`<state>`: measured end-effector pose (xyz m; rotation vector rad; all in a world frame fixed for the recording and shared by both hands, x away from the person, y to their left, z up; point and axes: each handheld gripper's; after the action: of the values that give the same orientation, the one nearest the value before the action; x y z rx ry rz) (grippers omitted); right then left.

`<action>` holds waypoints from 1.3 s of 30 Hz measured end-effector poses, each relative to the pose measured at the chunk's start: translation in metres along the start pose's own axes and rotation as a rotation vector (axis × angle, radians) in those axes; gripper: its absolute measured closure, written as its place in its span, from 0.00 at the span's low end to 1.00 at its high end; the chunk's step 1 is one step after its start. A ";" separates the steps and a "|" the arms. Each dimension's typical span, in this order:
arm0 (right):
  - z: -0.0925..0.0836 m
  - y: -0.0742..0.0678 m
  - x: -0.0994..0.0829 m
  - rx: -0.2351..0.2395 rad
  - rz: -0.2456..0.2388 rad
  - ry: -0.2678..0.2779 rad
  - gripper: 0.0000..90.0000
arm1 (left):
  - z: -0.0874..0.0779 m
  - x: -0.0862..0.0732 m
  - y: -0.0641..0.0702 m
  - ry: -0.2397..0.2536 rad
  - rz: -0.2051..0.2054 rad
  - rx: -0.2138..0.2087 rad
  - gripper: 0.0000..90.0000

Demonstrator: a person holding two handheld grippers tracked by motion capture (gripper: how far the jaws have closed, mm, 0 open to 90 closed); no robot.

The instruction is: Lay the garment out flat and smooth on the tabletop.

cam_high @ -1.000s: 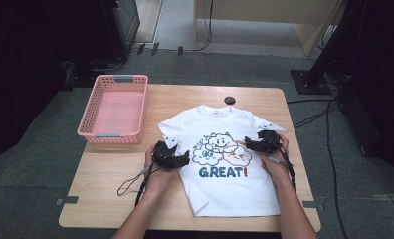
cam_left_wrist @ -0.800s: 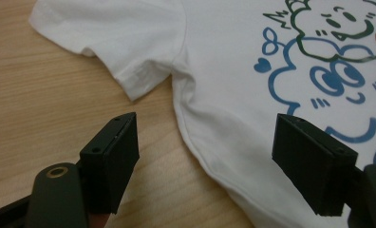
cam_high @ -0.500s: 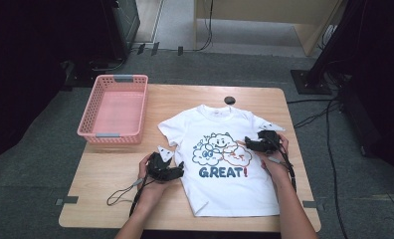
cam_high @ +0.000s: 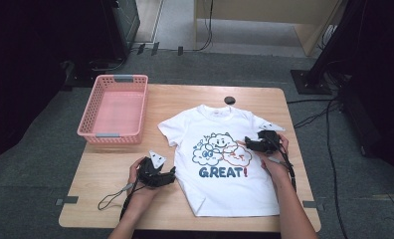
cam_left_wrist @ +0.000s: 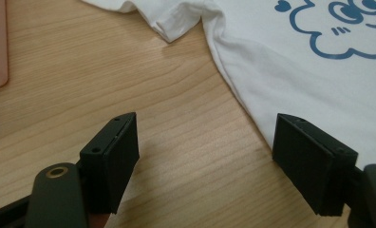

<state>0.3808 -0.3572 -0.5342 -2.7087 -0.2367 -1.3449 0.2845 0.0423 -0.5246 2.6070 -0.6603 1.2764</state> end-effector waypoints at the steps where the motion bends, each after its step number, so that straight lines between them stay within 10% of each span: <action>1: 0.000 0.000 0.000 0.000 0.001 0.000 0.19 | 0.000 -0.001 -0.001 -0.002 0.005 0.001 0.27; 11: 0.000 0.000 0.000 0.000 0.000 0.000 0.19 | -0.018 -0.005 0.002 0.044 -0.049 -0.032 0.27; 23: 0.000 0.000 0.000 -0.002 0.002 0.000 0.19 | -0.047 -0.009 0.087 0.088 0.040 -0.178 0.27; 32: 0.000 0.000 0.000 -0.002 0.002 0.000 0.19 | -0.048 -0.019 0.130 0.042 0.119 -0.256 0.54; 39: 0.000 0.000 0.000 -0.002 0.001 0.000 0.19 | -0.040 -0.021 0.136 0.021 0.144 -0.210 0.75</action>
<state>0.3808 -0.3574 -0.5342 -2.7097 -0.2339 -1.3455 0.1830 -0.0584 -0.5229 2.4106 -0.9391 1.1980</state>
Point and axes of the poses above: each handheld gripper's, and its own axes: z roughly forward along the jaws, x roughly out of its top, y roughly to its right, and after that the axes turned 5 degrees about y, right-handed
